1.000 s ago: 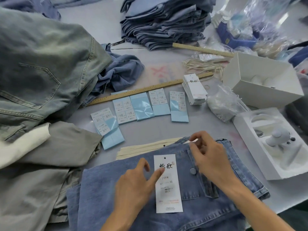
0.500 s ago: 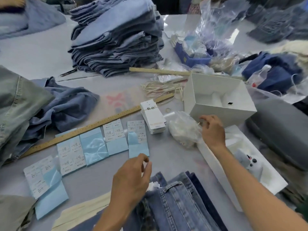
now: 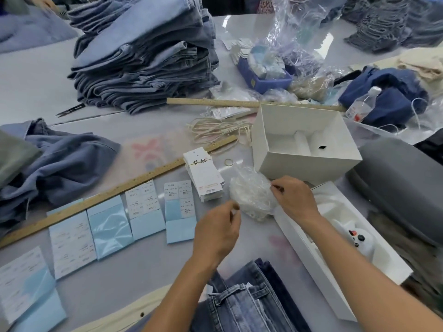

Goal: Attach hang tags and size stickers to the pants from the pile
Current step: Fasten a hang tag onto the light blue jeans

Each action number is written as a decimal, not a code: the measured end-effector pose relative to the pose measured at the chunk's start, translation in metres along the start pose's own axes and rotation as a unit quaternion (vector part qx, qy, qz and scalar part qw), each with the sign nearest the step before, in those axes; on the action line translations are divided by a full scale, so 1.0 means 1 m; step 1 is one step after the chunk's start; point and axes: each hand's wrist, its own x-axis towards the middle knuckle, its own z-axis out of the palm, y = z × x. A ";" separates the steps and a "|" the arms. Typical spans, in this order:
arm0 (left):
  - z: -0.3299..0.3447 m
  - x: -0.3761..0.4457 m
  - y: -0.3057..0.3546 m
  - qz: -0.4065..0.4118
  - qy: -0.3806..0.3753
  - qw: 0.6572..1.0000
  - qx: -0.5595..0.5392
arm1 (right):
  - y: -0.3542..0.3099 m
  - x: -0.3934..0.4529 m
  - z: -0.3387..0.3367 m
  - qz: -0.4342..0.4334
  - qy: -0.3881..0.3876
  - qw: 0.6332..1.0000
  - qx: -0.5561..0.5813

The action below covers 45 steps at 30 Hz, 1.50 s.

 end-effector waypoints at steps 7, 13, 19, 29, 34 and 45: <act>0.016 0.054 0.038 0.104 -0.025 0.993 -0.042 | -0.031 -0.017 -0.042 -0.059 0.091 0.989 0.101; -0.013 0.047 0.052 0.222 -0.004 0.969 -0.110 | -0.058 -0.040 -0.083 -0.096 0.072 0.974 0.191; -0.074 -0.011 0.010 0.227 0.045 0.968 -0.096 | -0.082 -0.068 -0.109 -0.110 0.086 0.941 0.309; -0.161 -0.123 -0.083 0.168 0.059 0.980 -0.092 | -0.136 -0.134 -0.073 -0.126 0.010 0.932 0.340; -0.176 -0.182 -0.121 0.105 0.035 0.992 -0.061 | -0.151 -0.197 -0.051 -0.219 -0.054 0.965 0.135; -0.158 -0.247 -0.139 0.091 -0.136 0.985 -0.050 | -0.254 -0.295 0.027 -0.103 -0.195 0.912 0.346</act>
